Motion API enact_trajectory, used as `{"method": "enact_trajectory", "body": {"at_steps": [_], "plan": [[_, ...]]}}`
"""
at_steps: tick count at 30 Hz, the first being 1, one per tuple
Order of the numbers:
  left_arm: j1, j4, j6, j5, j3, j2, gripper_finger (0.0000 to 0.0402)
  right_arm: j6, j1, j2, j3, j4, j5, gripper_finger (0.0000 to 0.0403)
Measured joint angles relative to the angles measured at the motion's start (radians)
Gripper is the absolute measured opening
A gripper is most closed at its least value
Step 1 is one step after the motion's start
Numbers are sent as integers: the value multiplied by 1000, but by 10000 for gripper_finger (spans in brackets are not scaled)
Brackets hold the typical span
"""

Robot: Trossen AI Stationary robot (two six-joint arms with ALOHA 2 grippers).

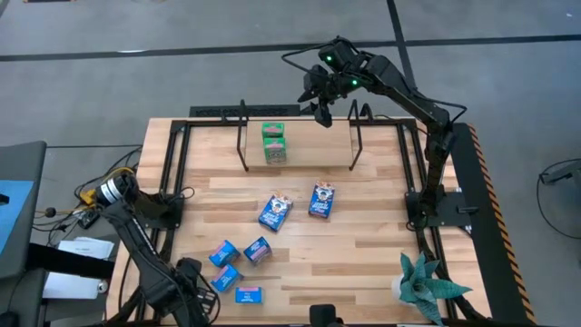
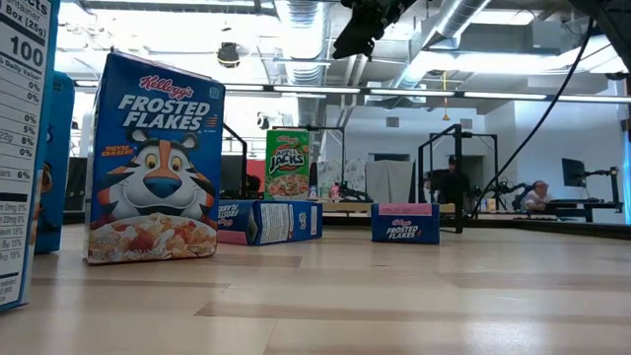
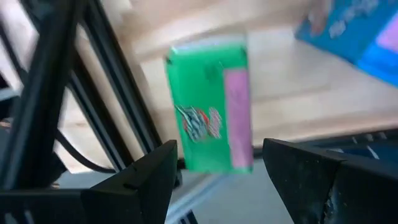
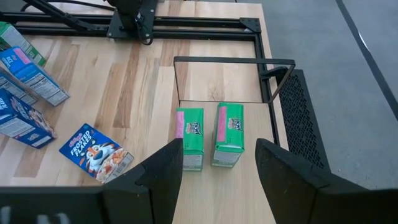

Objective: Stack cereal on shelf
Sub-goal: Put the green cereal box on the shelf aligned with the other green cereal box

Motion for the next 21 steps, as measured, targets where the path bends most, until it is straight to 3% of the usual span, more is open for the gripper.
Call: {"method": "enact_trajectory", "body": {"at_steps": [12,21], "plan": [[-6,6,-1,-1,-4,0,228,-2,0,0,0,-1,0,225],[2,131,-1,-4,-77,-1,228,-5,0,0,0,1,0,225]]}}
